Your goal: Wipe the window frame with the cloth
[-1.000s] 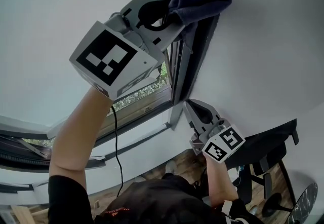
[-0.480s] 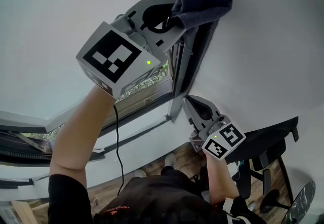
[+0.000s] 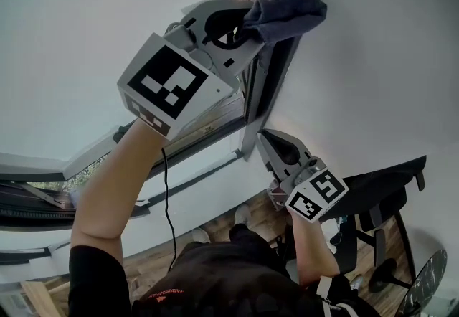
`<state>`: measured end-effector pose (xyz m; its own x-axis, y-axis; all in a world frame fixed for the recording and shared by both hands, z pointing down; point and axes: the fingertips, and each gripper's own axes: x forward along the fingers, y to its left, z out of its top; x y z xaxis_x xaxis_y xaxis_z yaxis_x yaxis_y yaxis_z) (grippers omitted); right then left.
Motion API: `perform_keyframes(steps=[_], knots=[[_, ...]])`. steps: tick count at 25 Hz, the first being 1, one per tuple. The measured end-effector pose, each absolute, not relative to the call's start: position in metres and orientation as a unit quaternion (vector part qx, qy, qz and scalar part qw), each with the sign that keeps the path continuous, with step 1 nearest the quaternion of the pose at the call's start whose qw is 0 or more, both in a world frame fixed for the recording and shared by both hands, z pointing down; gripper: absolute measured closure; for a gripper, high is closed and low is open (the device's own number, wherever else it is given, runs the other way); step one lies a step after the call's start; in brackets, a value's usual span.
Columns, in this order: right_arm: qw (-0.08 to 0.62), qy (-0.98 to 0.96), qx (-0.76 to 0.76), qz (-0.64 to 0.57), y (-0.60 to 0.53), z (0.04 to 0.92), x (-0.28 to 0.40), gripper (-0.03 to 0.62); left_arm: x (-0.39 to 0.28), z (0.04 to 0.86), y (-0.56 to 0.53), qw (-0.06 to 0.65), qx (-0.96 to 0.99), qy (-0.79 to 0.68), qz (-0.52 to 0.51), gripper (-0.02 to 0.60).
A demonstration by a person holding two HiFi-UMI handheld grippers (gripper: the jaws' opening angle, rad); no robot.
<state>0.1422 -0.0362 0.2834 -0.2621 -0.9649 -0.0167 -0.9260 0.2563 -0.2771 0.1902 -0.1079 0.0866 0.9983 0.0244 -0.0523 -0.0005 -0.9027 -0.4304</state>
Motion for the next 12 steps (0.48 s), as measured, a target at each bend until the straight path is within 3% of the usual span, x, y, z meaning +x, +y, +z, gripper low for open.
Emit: perform_keyframes(steps=[12], knots=[[0.094, 0.785, -0.598, -0.136, -0.034, 0.310, 0.139, 0.594, 0.202, 0.154, -0.107, 0.203, -0.979, -0.026, -0.011, 0.522]])
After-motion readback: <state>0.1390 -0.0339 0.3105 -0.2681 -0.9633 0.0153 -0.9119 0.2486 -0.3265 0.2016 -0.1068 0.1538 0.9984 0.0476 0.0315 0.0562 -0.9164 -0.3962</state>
